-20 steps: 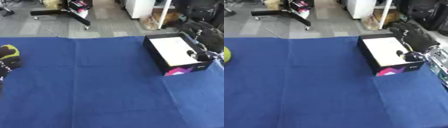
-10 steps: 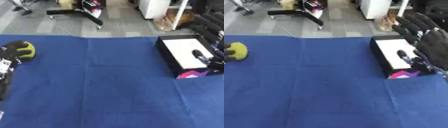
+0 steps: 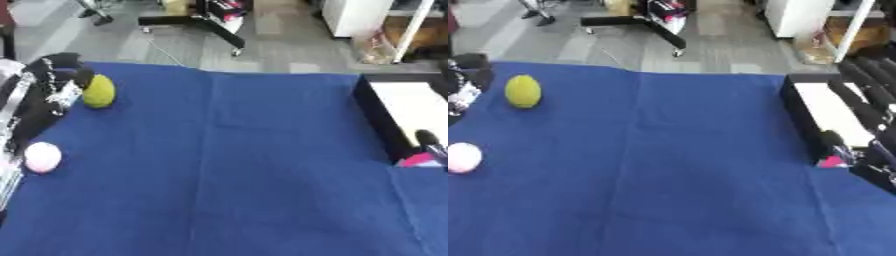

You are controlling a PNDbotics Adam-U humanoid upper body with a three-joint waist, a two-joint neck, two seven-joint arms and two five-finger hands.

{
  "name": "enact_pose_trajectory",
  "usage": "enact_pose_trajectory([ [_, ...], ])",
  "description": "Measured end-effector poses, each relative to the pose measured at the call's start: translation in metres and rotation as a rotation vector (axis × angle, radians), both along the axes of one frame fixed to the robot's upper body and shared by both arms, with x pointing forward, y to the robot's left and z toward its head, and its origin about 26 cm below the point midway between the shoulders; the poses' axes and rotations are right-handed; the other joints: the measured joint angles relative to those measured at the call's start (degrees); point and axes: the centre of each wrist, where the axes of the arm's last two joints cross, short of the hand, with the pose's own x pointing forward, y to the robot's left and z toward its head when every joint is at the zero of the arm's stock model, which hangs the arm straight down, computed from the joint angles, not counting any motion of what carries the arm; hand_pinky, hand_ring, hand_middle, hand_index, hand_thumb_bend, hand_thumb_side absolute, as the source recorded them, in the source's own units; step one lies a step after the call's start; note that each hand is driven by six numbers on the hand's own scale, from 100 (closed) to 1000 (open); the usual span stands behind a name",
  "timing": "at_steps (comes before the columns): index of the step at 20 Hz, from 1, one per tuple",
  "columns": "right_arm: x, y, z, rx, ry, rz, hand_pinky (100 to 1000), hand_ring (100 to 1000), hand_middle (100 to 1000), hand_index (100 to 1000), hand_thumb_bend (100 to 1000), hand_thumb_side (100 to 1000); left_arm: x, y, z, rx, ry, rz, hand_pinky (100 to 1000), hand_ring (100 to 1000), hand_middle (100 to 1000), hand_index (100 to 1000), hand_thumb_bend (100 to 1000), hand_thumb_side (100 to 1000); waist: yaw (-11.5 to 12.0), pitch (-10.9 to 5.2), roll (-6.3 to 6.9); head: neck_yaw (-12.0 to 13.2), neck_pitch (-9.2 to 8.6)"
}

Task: Pick up the objects with one hand, pass them to the other hand, and then place them into the box on the other side of the table.

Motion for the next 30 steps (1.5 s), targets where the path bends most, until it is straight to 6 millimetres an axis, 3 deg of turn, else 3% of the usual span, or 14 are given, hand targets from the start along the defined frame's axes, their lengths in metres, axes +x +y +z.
enact_pose_trajectory([
  [5, -0.003, 0.014, -0.017, 0.06, 0.051, 0.018, 984, 1000, 1000, 1000, 249, 100, 0.015, 0.02, 0.01, 0.303, 0.128, 0.154, 803, 734, 732, 865, 482, 590, -0.6, -0.23, 0.3, 2.1, 0.01],
  [9, -0.004, 0.022, -0.025, 0.08, 0.086, 0.045, 981, 1000, 994, 1000, 183, 100, 0.03, 0.032, 0.008, 0.495, 0.266, 0.239, 824, 730, 721, 878, 390, 489, -1.0, -0.46, 0.41, 2.7, 0.0],
  [14, -0.005, 0.027, -0.029, 0.099, 0.106, 0.058, 979, 1000, 989, 1000, 143, 100, 0.044, 0.045, -0.005, 0.659, 0.496, 0.241, 832, 701, 693, 855, 285, 379, -1.3, -0.48, 0.4, 2.8, -0.05],
  [17, -0.006, 0.027, -0.031, 0.107, 0.113, 0.058, 977, 1000, 985, 1000, 123, 100, 0.045, 0.049, -0.008, 0.728, 0.598, 0.208, 836, 694, 684, 846, 269, 365, -1.3, -0.49, 0.45, 2.8, -0.07],
  [18, -0.006, 0.028, -0.031, 0.109, 0.114, 0.058, 976, 1000, 983, 1000, 119, 100, 0.044, 0.05, -0.008, 0.749, 0.625, 0.199, 836, 694, 684, 844, 294, 312, -1.3, -0.5, 0.49, 2.8, -0.07],
  [19, -0.006, 0.028, -0.031, 0.11, 0.114, 0.058, 976, 1000, 983, 1000, 119, 100, 0.043, 0.052, -0.009, 0.766, 0.653, 0.192, 836, 694, 684, 844, 268, 363, -1.3, -0.53, 0.57, 2.8, -0.07],
  [30, -0.007, 0.027, -0.033, 0.114, 0.125, 0.048, 976, 1000, 980, 1000, 100, 100, 0.028, 0.074, -0.029, 0.77, 0.785, 0.237, 831, 702, 697, 855, 294, 367, -1.1, -0.83, 0.81, 2.8, -0.12],
])
